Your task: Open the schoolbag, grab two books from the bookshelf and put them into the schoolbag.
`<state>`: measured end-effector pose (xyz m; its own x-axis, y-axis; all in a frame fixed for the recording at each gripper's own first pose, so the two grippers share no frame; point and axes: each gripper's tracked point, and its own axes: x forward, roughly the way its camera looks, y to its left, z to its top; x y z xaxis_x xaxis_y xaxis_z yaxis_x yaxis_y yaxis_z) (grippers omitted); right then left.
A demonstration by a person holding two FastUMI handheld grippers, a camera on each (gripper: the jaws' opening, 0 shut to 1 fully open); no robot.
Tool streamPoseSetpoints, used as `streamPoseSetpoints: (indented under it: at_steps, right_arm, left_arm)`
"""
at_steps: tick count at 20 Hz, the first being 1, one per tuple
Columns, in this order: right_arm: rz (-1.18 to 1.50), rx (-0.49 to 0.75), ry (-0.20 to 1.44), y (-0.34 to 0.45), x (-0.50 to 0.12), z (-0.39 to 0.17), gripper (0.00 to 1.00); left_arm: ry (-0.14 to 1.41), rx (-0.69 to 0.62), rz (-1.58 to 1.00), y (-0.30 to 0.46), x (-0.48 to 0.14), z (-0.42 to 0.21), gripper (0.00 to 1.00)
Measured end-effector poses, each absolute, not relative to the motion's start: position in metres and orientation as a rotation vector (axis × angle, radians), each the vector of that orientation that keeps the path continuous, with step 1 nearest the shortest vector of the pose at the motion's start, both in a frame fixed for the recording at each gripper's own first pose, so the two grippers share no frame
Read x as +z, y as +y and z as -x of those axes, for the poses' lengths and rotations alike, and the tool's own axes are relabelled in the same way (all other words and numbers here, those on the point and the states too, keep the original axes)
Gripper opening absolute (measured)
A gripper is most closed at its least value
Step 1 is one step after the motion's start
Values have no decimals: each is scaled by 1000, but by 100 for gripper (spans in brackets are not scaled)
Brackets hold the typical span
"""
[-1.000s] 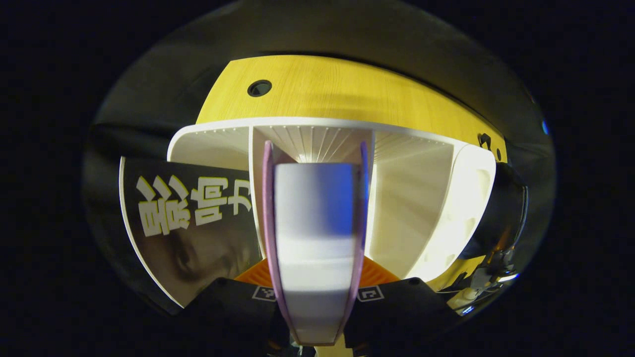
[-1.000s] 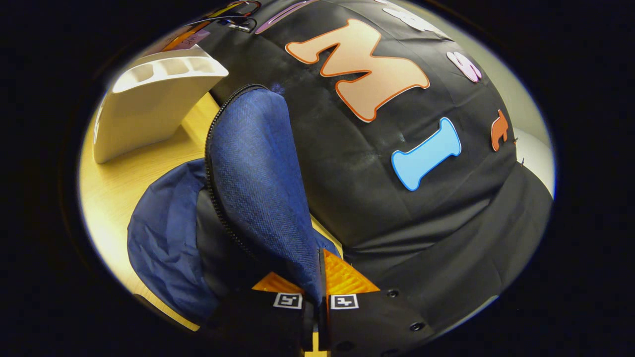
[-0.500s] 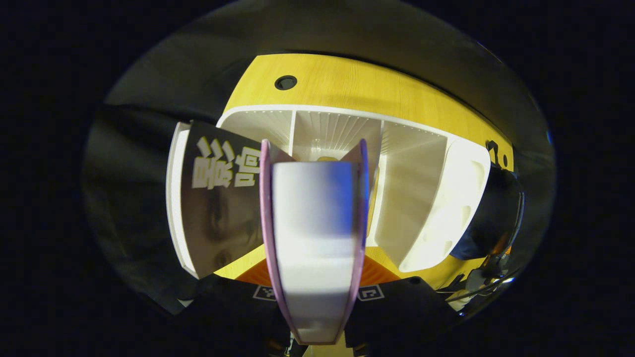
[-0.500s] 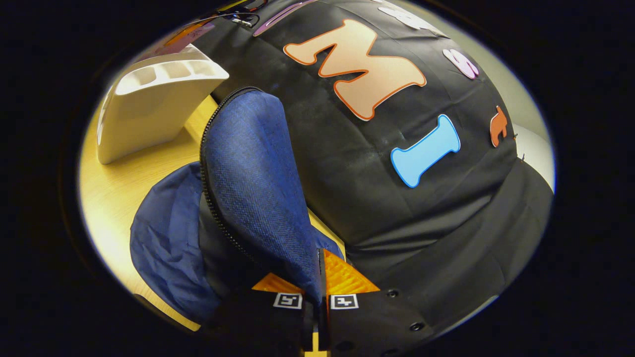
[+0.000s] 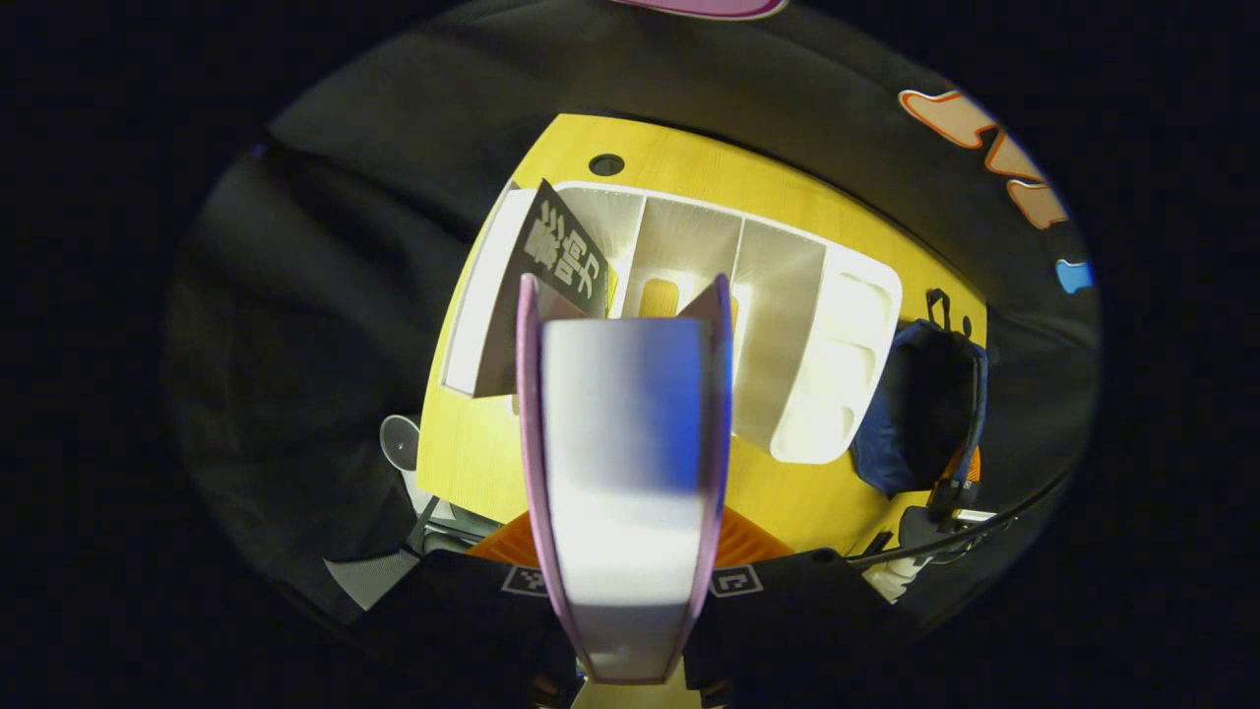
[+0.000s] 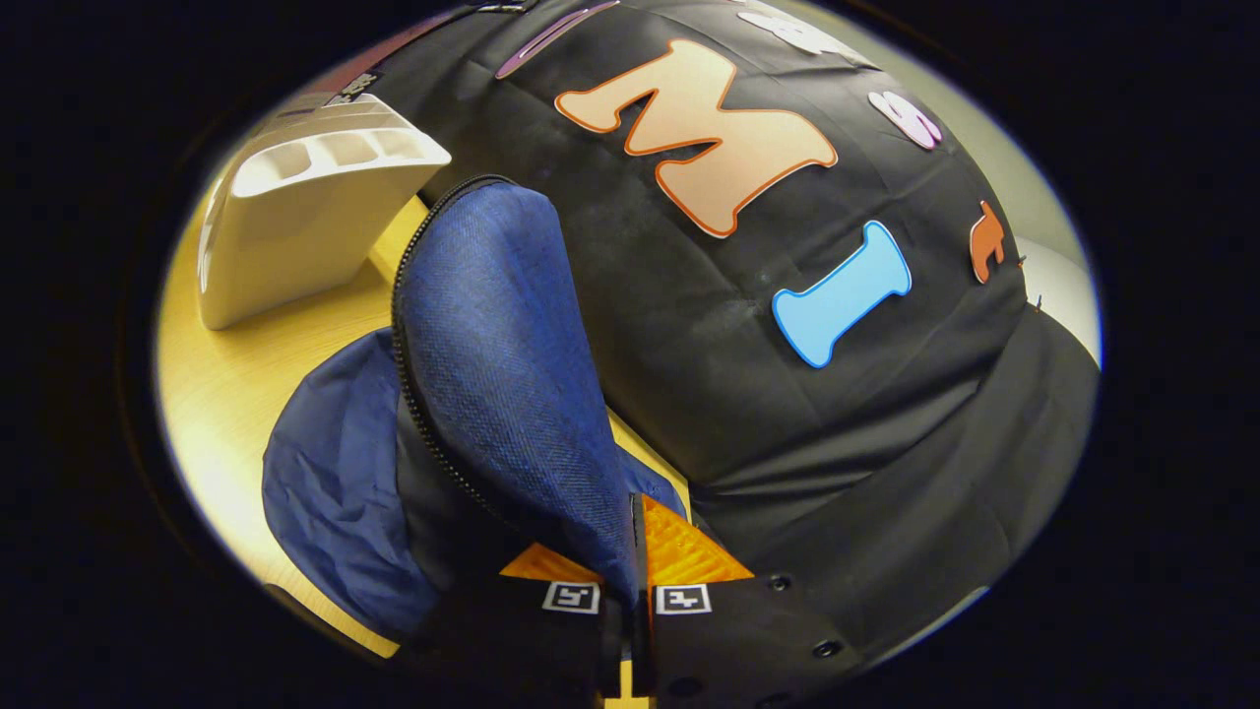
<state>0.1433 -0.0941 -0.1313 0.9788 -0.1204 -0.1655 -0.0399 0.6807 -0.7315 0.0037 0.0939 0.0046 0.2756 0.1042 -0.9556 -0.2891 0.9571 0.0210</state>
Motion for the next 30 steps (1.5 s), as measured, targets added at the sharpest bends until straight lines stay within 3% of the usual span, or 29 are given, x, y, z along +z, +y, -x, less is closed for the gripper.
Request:
streamPoseSetpoints:
  at_steps: [5, 12, 23, 30]
  right_arm:
    - [807, -40, 208, -97, -132, -139, 5]
    - [724, -56, 208, -112, -122, -138, 5]
    - [589, -54, 213, -125, -115, -138, 5]
    - [540, -31, 206, -129, -112, -136, 5]
  left_arm:
    - [1160, 231, 174, 70, 54, 13, 40]
    - [1067, 28, 159, -14, 71, 8, 40]
    - [1003, -302, 407, -173, 0, -54, 39]
    - [1016, -347, 527, -246, -93, -93, 38]
